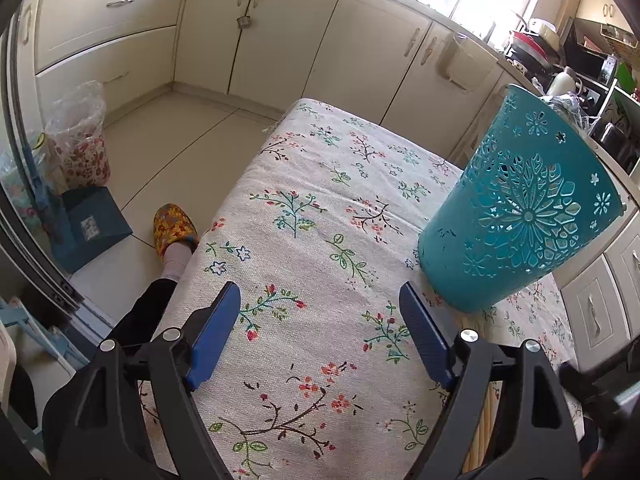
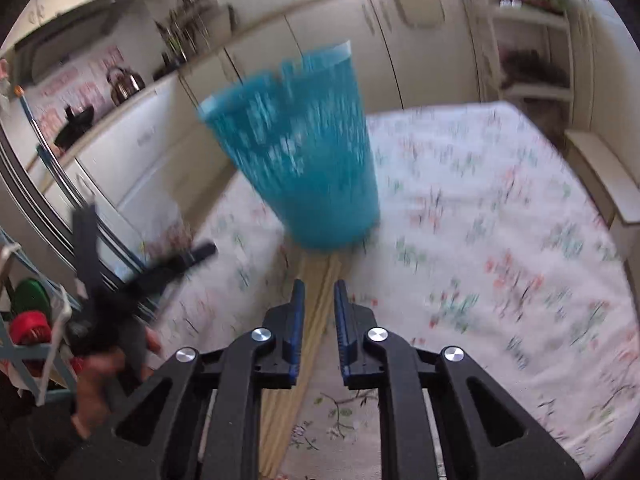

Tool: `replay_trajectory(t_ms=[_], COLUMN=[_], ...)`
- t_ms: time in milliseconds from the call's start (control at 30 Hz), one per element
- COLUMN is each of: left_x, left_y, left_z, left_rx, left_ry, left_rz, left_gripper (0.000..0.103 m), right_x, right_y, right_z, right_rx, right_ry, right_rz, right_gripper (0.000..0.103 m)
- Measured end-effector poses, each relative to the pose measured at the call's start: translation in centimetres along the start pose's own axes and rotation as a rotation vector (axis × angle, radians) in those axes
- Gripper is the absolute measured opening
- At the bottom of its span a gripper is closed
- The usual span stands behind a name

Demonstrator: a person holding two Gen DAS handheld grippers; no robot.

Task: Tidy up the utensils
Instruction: 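Move the open right tool back down to the stick bundle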

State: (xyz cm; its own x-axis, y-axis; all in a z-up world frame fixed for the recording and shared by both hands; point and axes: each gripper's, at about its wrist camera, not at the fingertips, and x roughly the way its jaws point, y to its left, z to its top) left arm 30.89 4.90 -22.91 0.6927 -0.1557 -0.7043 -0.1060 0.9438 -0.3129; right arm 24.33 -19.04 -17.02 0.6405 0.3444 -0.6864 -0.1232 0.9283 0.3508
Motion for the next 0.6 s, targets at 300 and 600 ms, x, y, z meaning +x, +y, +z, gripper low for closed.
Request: replay_trajectory(t_ms=[300, 600], left_x=[0.0, 0.1], left_y=[0.2, 0.3], left_z=[-0.1, -0.1], left_rx=[-0.008, -0.009], left_ry=[-0.002, -0.001], left_rz=[-0.009, -0.016], left_gripper=[0.078, 0.079], right_x=[4.8, 4.9], right_y=[0.7, 0.8], right_z=[-0.2, -0.6], right_rx=[-0.052, -0.117], right_ry=[0.104, 0.112], right_rz=[-0.091, -0.135], right_gripper=[0.013, 0.013])
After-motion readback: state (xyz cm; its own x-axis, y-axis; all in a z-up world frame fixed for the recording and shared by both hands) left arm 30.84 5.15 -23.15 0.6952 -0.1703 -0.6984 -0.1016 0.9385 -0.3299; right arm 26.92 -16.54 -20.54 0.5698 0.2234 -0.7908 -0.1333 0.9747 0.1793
